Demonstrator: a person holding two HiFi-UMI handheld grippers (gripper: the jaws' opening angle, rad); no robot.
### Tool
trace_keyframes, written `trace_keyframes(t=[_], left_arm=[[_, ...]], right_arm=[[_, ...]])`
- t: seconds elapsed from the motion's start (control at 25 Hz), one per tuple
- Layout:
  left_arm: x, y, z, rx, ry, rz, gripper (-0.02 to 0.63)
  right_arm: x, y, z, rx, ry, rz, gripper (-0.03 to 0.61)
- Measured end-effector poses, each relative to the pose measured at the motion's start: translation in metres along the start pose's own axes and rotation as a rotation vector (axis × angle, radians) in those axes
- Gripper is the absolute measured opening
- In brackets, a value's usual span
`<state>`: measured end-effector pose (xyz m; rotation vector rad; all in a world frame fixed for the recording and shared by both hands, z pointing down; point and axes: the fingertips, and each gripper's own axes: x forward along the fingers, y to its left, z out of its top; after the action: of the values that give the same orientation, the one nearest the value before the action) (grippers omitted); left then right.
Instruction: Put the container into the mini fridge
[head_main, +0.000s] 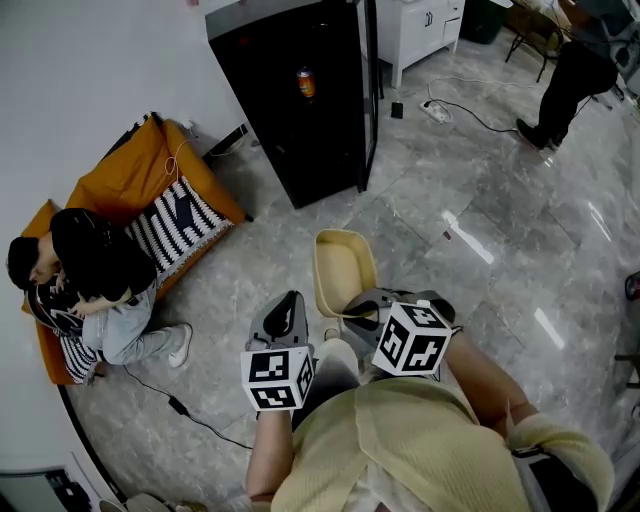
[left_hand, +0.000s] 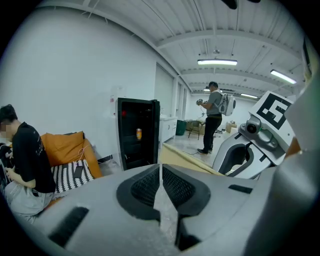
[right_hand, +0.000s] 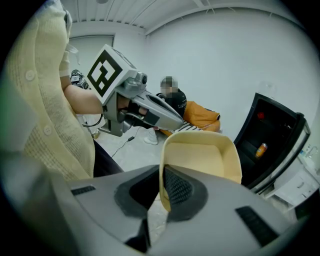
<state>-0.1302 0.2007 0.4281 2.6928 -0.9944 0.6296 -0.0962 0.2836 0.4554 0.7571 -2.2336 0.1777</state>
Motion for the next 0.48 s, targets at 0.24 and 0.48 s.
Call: trace_keyframes(t=[0.24,0.48], left_arm=[[0.025,0.022,0.013,0.02,-0.018,-0.028,0.035],[0.051,0.059,0.028,0.006,-0.021,-0.049,0.035]], right_arm=[[0.013,-0.026,0.005,0.018,0.03,-0.021,0.034],[0.034,-0.059,0.021,0.011,0.057,-0.018,0.034]])
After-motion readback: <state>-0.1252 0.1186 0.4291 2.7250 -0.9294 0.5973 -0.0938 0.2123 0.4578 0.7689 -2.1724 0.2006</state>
